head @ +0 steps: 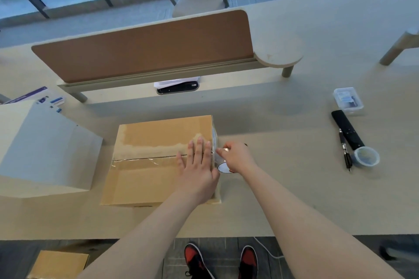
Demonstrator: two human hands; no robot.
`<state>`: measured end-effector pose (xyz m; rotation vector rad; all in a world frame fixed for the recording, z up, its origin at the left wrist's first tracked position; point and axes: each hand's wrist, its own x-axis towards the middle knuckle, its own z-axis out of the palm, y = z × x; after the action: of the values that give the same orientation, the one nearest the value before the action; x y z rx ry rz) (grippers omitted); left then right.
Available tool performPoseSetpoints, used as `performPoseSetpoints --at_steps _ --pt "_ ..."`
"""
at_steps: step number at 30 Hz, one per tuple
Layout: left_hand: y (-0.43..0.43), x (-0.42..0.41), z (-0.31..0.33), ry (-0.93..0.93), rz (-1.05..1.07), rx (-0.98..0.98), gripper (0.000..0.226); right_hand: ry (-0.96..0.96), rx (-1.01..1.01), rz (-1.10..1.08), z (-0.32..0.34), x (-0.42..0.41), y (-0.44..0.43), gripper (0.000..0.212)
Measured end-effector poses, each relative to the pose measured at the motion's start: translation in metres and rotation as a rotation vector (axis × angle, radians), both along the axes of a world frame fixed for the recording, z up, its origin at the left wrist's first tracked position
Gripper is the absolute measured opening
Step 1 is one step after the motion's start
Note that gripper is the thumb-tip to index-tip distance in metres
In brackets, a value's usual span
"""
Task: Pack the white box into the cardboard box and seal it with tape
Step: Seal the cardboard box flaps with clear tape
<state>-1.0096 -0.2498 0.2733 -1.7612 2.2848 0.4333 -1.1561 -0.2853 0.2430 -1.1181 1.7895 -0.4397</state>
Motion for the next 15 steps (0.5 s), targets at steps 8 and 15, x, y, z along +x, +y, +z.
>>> performPoseSetpoints --at_steps 8,15 --pt "-0.028 -0.008 0.033 0.038 -0.085 -0.198 0.043 -0.045 -0.029 -0.229 0.012 -0.037 0.017 0.03" --pt "-0.086 -0.035 0.05 0.133 -0.338 -0.102 0.031 0.327 0.184 -0.18 -0.002 -0.058 0.036 0.028"
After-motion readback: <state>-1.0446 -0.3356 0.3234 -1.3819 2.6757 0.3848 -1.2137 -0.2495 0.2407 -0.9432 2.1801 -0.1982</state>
